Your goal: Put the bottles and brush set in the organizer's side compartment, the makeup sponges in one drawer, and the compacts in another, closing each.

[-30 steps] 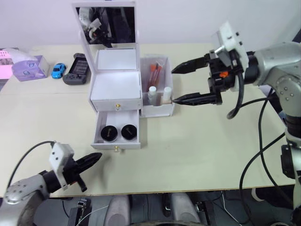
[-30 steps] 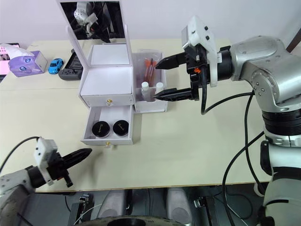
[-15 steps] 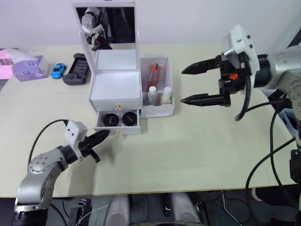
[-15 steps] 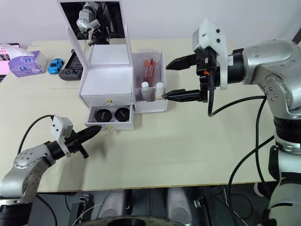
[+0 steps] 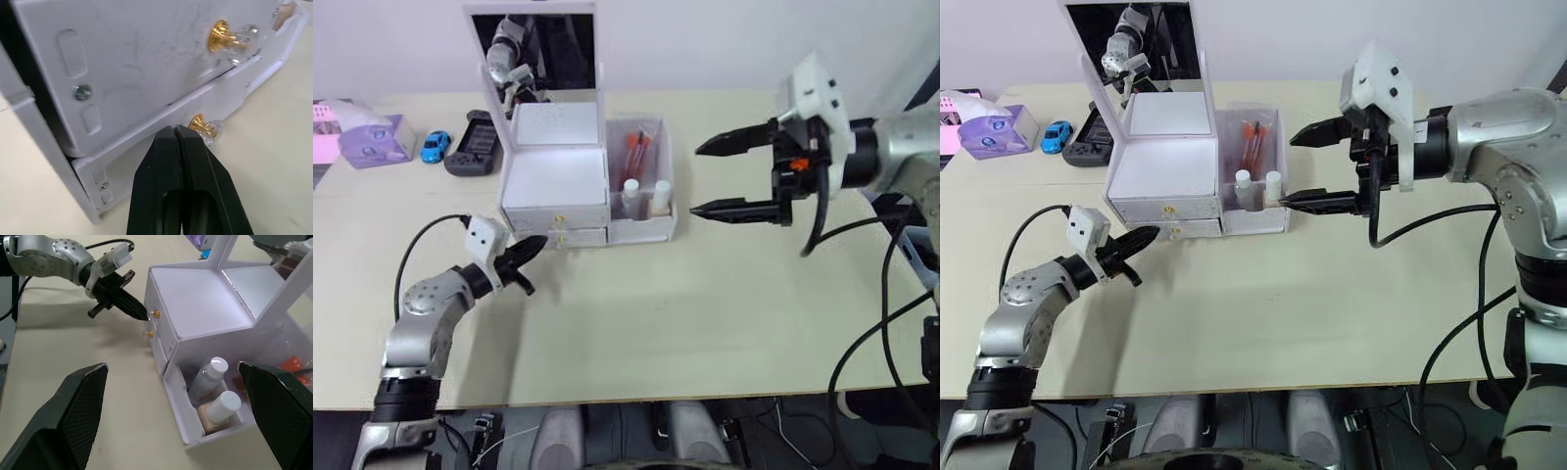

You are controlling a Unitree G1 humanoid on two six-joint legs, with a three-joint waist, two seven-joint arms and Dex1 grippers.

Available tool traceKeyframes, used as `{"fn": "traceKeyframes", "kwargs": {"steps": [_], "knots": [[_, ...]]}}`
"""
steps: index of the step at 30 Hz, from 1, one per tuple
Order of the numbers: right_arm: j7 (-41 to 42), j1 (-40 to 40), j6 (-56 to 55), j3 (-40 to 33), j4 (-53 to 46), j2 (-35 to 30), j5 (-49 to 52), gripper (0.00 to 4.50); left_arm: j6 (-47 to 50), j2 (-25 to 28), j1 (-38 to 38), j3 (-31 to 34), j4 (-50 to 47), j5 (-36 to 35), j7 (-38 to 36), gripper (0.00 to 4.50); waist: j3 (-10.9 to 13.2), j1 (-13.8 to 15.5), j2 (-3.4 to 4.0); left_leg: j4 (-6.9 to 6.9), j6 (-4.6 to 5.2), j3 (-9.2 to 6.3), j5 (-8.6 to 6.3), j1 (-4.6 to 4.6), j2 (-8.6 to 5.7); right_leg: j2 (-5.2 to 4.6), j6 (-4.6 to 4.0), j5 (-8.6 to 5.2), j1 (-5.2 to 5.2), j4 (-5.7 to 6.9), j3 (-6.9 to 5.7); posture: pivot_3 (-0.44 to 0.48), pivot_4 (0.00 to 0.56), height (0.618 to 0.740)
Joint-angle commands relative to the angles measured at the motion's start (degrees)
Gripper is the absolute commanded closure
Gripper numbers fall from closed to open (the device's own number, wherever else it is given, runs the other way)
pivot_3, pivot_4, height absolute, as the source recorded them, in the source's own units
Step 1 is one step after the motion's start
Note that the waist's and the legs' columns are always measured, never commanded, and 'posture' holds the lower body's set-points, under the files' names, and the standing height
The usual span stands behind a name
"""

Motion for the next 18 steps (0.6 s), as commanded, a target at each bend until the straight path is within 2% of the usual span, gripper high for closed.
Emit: {"fn": "traceKeyframes", "kwargs": {"steps": [1,8,13,18], "knots": [[-0.98,-0.06,-0.31,-2.13,-1.79,-0.18,0.42,0.00,-1.89,0.11,-2.86,0.15,0.87,0.51,0.67,4.46,0.00,0.15,0.00,0.02,0.00,-0.01,0.00,0.00,0.00,0.00,0.00,0.00,0.00,0.01,0.00,0.000,0.150,0.735],[-1.38,0.32,-0.06,-2.86,-2.24,-0.78,0.99,0.00,-2.31,-1.44,-4.33,-1.47,1.61,0.59,0.90,4.46,0.00,0.25,0.00,0.07,0.00,-0.02,0.01,0.01,0.00,0.00,-0.04,0.03,0.02,0.04,0.00,0.000,0.150,0.735],[-1.05,0.40,0.30,-3.52,-2.17,-1.54,1.57,0.00,-2.06,-1.71,-4.80,-1.52,1.76,1.02,1.18,4.46,0.00,1.36,0.00,0.06,0.00,-0.01,0.01,0.01,0.00,0.00,-0.04,0.03,0.02,0.03,0.00,0.000,0.150,0.735],[-2.02,1.03,2.43,-4.88,-0.91,-0.96,3.38,0.00,2.85,0.31,-2.34,1.08,-3.29,-4.23,-1.31,4.46,0.01,1.18,-0.01,0.06,0.00,0.00,0.01,-0.03,0.00,-0.02,-0.03,0.03,0.02,-0.03,0.00,0.000,0.150,0.735]]}}
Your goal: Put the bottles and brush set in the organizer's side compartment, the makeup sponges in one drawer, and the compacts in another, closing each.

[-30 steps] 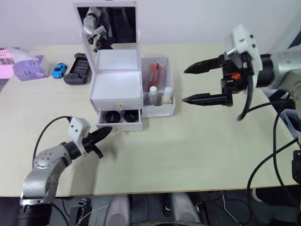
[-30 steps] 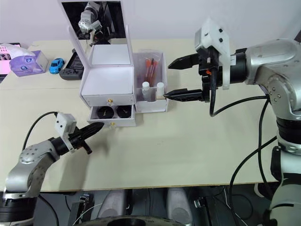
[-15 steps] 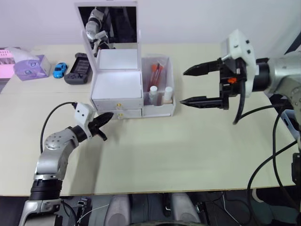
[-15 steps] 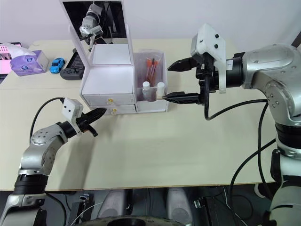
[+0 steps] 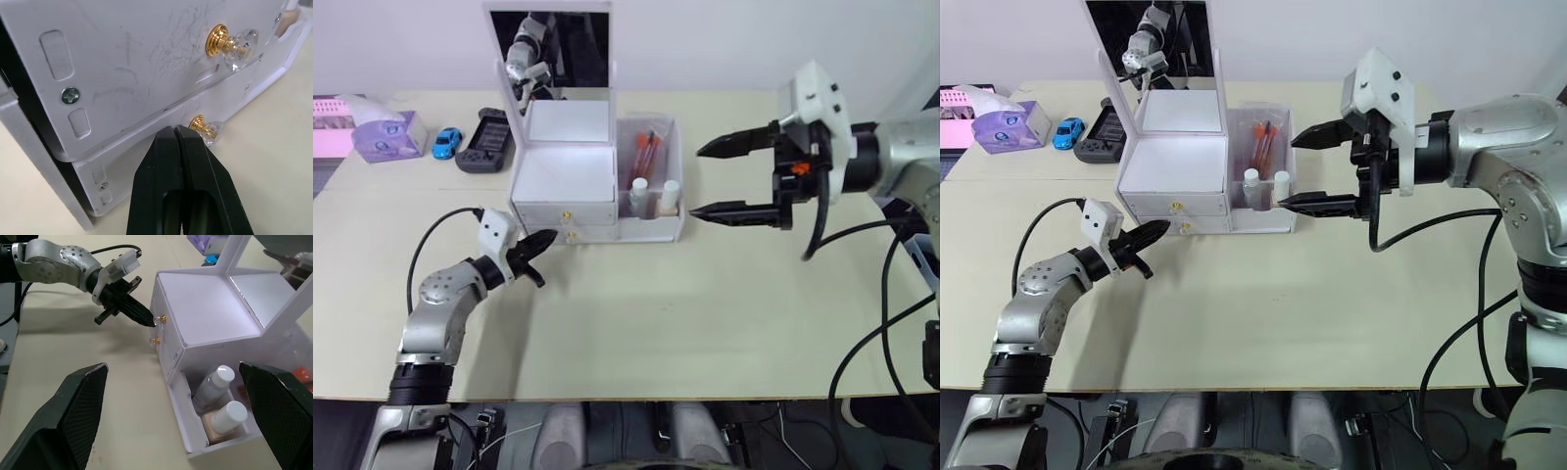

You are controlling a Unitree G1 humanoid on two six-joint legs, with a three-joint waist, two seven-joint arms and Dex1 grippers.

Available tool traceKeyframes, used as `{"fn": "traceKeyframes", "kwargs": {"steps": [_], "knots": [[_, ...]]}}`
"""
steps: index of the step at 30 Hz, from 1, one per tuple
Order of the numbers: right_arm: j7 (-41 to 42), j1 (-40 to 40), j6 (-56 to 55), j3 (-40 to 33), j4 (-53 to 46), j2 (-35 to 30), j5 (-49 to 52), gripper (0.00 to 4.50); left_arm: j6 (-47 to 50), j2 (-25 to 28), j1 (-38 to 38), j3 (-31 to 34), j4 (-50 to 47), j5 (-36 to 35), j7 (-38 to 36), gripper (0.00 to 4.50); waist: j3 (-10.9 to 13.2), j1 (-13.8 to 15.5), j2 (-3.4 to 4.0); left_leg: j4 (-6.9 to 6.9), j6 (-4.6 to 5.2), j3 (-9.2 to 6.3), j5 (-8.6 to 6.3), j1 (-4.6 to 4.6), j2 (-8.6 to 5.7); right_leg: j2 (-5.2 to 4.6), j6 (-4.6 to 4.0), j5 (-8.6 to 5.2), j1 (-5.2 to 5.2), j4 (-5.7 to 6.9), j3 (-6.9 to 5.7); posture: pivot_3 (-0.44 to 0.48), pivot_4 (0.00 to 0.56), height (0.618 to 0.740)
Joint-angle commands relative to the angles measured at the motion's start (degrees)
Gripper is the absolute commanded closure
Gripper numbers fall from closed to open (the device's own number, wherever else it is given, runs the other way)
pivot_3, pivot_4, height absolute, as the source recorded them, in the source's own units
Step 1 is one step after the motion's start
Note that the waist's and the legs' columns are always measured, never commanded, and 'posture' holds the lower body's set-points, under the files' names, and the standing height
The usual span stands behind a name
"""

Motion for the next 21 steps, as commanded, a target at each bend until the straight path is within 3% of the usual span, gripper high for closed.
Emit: {"fn": "traceKeyframes", "kwargs": {"steps": [1,5,7,9,15,21], "knots": [[-0.87,0.49,1.03,-3.58,0.18,-0.49,1.62,0.00,2.82,2.57,1.05,3.04,-5.76,-4.27,-1.89,4.46,0.00,-0.10,0.00,-0.02,0.00,0.00,0.00,0.00,0.00,0.00,0.01,0.00,-0.01,-0.01,0.00,0.000,0.150,0.735],[-2.60,5.57,-0.19,-2.94,2.64,-2.17,-2.32,0.00,5.64,8.16,5.27,5.52,-8.77,-7.01,-6.14,4.46,0.00,-0.16,0.01,-0.11,0.00,0.00,0.00,0.03,0.01,0.01,0.03,-0.04,-0.04,-0.01,-0.01,0.000,0.150,0.735],[-4.28,8.85,-1.35,-4.51,4.23,-2.54,-3.94,0.00,6.43,11.58,7.19,7.92,-8.05,-8.02,-8.35,3.95,0.01,-0.30,0.00,-0.11,0.00,0.04,-0.01,0.02,0.01,0.00,0.03,-0.04,-0.07,-0.02,0.01,0.000,0.150,0.735],[-5.64,14.24,-2.56,-7.41,4.82,-2.10,-4.30,0.00,6.54,15.30,7.86,10.56,-5.28,-8.36,-10.31,3.19,0.01,-0.27,0.01,-0.11,0.00,0.06,0.00,0.02,0.01,-0.01,0.03,-0.04,-0.09,-0.02,0.01,0.000,0.150,0.735],[-13.13,26.93,-12.13,-17.85,9.01,3.89,-7.38,0.00,-1.29,21.71,4.06,15.00,7.80,-3.38,-9.57,0.04,0.02,0.01,-0.01,-0.08,-0.01,0.04,-0.01,0.01,0.00,-0.03,0.09,-0.08,-0.06,-0.05,-0.03,0.000,0.150,0.735],[-17.03,40.37,-29.36,-25.09,14.06,7.71,-14.82,0.00,-3.48,25.38,-0.81,16.70,16.74,-0.82,-7.44,0.04,0.00,-0.03,-0.05,-0.18,-0.01,0.12,-0.01,-0.01,0.01,-0.04,0.11,-0.09,-0.04,-0.09,-0.03,0.000,0.150,0.735]]}}
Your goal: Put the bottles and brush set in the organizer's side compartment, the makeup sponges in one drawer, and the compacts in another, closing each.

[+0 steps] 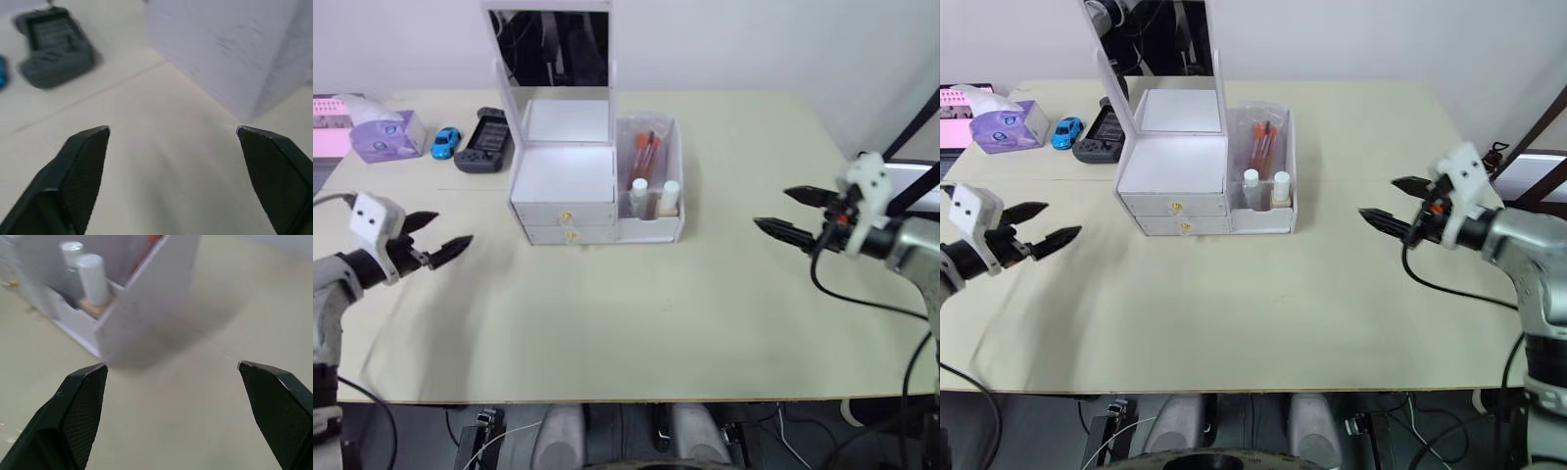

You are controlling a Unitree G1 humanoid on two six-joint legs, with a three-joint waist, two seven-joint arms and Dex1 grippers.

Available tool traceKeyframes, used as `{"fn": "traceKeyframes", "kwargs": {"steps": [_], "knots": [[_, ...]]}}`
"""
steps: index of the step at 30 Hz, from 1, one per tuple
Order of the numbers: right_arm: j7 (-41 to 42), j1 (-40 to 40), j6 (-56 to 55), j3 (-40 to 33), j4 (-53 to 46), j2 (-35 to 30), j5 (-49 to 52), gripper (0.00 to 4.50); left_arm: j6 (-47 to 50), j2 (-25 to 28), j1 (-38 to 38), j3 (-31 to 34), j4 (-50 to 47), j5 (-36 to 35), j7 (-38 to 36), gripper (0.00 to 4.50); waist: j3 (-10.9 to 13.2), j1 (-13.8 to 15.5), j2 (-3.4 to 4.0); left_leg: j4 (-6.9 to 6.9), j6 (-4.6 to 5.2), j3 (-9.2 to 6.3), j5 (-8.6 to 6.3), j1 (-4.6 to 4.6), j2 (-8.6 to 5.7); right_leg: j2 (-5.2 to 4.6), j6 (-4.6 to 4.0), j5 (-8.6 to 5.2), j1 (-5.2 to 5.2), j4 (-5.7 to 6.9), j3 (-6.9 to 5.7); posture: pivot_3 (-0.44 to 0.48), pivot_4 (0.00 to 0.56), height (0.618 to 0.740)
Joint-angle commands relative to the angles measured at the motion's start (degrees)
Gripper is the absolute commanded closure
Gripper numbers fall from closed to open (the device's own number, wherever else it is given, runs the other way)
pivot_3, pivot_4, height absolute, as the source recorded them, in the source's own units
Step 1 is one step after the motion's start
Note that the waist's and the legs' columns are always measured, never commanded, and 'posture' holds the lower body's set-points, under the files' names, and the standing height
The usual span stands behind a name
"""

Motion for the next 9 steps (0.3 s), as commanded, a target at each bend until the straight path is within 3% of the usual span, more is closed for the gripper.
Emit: {"fn": "traceKeyframes", "kwargs": {"steps": [1,9], "knots": [[-3.43,3.94,-10.05,-5.89,3.46,2.39,-3.64,0.00,-1.64,2.68,-1.44,1.59,2.33,1.92,1.14,0.04,0.01,-0.11,0.04,0.00,0.00,0.01,0.00,0.01,0.00,0.01,0.01,0.00,0.00,0.00,0.00,0.000,0.150,0.735],[-8.53,6.35,-21.85,-7.00,9.49,7.36,-7.20,0.00,-3.04,-0.42,-1.98,2.34,1.59,1.41,4.59,0.04,0.02,-0.74,0.07,0.03,0.00,0.09,0.00,0.15,0.03,0.02,0.04,0.01,0.02,0.10,0.07,0.000,0.150,0.735]]}}
